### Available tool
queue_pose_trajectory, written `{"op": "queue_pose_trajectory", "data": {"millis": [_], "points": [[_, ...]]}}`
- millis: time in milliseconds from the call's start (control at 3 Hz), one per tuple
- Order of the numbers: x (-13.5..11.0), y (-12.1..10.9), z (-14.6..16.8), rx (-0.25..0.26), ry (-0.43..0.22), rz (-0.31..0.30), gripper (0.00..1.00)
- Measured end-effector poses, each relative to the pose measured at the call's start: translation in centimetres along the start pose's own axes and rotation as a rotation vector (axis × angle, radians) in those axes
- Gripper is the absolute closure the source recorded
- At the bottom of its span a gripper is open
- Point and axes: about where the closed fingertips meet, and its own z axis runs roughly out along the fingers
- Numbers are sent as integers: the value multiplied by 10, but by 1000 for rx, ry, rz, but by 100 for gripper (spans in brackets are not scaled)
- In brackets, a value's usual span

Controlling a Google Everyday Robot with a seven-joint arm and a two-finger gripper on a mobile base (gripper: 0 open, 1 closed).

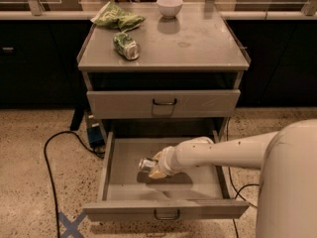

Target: Place redbull can into middle drawer

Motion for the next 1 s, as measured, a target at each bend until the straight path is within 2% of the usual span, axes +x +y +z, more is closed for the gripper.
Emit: {"op": "queue_pose_trajectory", "data": {"millis": [333,667,1000], "points": [[16,-7,16,0,41,15,100],[38,-16,39,-4,85,54,100],[58,-12,61,-31,96,114,100]]}}
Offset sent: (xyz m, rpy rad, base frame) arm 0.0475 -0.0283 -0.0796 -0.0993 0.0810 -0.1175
